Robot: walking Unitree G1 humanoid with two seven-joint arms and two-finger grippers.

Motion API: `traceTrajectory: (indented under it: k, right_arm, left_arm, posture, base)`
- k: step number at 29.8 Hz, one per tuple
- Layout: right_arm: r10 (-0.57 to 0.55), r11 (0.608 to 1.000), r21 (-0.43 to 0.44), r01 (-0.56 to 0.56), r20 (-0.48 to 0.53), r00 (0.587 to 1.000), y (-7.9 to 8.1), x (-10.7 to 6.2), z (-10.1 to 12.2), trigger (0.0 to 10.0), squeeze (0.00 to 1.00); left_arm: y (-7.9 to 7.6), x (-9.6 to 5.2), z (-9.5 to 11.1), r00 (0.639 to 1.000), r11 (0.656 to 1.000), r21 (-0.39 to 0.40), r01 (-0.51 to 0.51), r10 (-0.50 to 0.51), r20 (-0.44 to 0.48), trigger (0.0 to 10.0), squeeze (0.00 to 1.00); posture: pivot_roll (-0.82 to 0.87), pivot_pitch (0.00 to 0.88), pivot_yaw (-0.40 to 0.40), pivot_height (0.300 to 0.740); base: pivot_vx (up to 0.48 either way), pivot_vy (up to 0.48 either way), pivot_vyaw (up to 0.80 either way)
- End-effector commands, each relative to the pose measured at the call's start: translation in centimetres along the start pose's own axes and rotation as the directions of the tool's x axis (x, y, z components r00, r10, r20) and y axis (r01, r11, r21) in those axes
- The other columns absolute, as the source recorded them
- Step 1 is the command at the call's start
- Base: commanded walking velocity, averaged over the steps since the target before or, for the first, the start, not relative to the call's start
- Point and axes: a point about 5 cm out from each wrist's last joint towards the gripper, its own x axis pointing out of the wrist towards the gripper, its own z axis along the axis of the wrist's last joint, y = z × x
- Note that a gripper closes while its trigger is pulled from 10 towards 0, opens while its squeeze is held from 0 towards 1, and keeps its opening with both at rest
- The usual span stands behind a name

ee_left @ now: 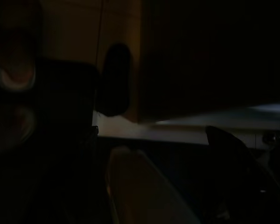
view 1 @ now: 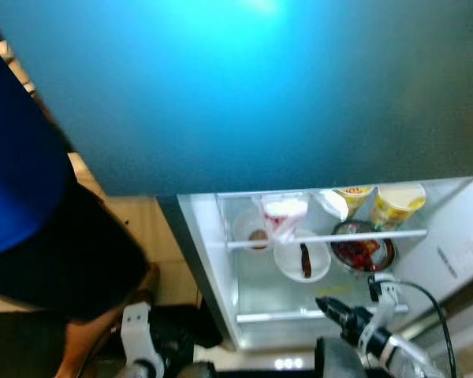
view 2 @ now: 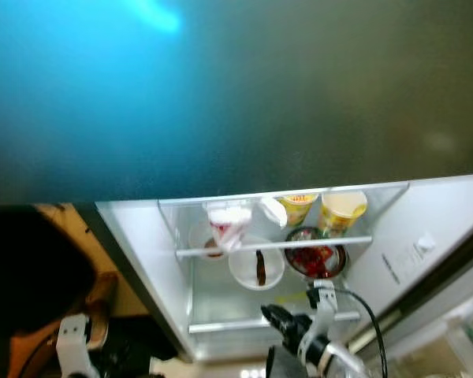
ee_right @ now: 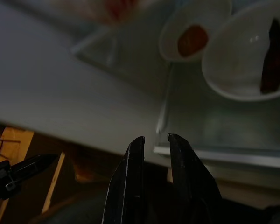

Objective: Restocking fridge

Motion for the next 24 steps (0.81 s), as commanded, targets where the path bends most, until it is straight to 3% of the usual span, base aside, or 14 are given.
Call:
traceTrajectory:
  k: [1,14,24]
  right_arm:
    - [0.004,1.0,0.008,-0.004,-0.014,1.0,0.0,0.0,-0.4,10.0,0.0]
    - [-0.011,0.999,0.034,0.011,-0.014,1.0,-0.2,-0.4,-0.9,10.0,0.0]
    - [-0.018,0.999,0.038,0.019,-0.005,1.0,-0.4,-0.7,-0.7,10.0,0.0]
  left_arm:
    - [1.0,-0.6,-0.2,0.999,0.999,0.015,-0.035,0.035,-0.019,10.0,0.0]
    - [1.4,-0.7,-0.5,0.997,0.998,0.006,-0.069,0.069,-0.042,10.0,0.0]
    - [1.3,-1.0,-1.4,0.994,0.997,0.007,-0.08,0.08,-0.079,10.0,0.0]
  posture:
    - [-0.04,0.032,0.038,0.671]
    - [-0.04,0.039,0.043,0.73]
    - [-0.04,0.037,0.042,0.74]
  base:
    - [0.0,0.0,0.0]
    - [0.0,0.0,0.0]
    - [0.0,0.0,0.0]
